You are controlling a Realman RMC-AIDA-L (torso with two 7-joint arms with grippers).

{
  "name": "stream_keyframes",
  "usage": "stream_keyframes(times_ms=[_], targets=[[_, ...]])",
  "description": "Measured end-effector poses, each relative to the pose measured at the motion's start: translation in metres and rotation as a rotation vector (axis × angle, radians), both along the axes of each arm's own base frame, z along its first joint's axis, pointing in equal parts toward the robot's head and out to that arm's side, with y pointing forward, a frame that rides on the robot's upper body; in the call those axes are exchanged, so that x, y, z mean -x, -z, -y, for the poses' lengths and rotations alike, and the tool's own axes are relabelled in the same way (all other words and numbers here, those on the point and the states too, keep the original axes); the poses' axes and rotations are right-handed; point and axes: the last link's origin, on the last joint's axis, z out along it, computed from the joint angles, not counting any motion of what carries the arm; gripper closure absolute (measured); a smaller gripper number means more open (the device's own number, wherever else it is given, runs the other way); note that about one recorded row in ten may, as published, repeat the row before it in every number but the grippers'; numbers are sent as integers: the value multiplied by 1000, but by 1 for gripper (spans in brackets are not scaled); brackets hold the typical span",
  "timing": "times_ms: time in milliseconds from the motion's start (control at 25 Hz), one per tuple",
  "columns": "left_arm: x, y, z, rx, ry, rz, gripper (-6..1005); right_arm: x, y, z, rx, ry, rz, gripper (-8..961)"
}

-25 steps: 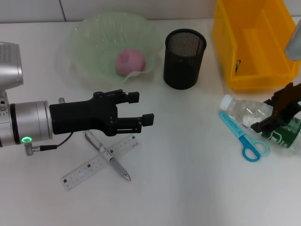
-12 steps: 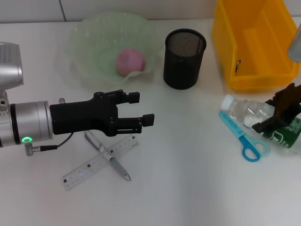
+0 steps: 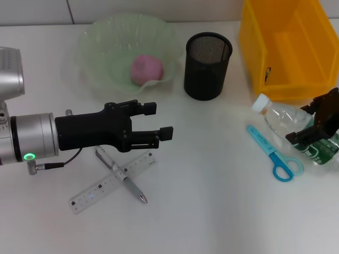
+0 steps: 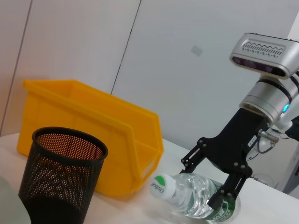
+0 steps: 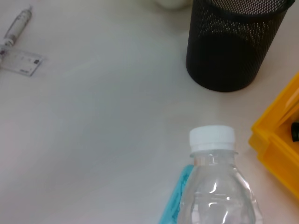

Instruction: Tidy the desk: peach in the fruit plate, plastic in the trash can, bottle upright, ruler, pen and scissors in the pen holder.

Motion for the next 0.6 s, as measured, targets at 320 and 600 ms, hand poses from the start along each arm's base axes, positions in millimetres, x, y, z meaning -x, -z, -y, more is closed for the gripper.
stream_keyframes(times_ms=[320, 600], targets=[[-1, -1, -1, -1, 6, -1, 151, -7, -18, 31, -68, -56, -118, 175], [-3, -2, -2, -6, 11, 4, 151, -35, -39, 67, -182, -81, -304, 177]])
